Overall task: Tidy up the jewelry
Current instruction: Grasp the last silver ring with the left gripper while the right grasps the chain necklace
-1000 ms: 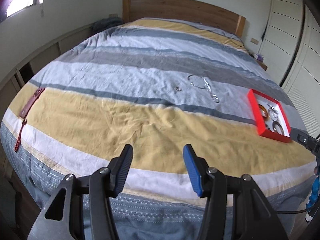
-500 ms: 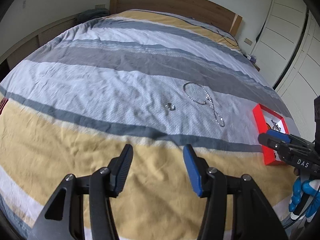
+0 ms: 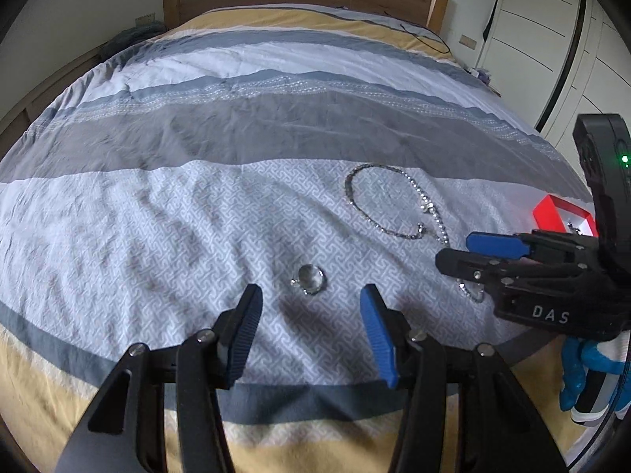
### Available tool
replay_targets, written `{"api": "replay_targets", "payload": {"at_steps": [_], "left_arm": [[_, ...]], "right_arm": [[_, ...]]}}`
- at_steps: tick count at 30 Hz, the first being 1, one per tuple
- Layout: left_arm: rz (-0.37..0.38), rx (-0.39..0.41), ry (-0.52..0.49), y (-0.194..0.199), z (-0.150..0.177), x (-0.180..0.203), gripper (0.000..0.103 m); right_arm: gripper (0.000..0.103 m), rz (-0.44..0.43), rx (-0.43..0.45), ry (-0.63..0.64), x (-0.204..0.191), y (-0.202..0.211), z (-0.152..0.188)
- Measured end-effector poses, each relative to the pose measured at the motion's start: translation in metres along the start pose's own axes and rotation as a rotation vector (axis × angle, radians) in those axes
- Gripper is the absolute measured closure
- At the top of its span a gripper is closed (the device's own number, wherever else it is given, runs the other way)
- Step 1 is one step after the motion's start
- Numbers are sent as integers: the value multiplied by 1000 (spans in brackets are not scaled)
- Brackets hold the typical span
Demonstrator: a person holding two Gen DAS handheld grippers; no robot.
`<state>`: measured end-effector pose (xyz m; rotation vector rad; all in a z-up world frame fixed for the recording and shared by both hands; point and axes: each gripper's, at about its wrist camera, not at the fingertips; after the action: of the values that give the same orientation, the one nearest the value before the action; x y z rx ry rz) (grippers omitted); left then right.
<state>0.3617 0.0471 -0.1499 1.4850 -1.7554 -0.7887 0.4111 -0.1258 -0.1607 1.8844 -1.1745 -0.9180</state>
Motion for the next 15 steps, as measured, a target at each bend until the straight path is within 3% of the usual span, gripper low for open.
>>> {"api": "replay_targets", "payload": {"at_steps": [5, 11, 15], "left_arm": [[11, -33, 18, -25, 2, -5, 59], [12, -30, 42, -35, -1, -9, 64], [-11, -21, 25, -38, 0, -6, 74]], "right_arm": [[57, 8, -20, 3, 2, -29, -7], [82, 3, -2, -11, 6, -43, -13], [95, -3, 10, -28, 12, -41, -11]]}}
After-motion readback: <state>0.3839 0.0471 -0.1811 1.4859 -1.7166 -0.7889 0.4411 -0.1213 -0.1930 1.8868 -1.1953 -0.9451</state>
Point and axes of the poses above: each gripper's, at about its wrist camera, not at the fingertips, and y roughly against the way its jaws point, x to its right, z to its underside, and after that the axes turned 1 degree about y, right-handed
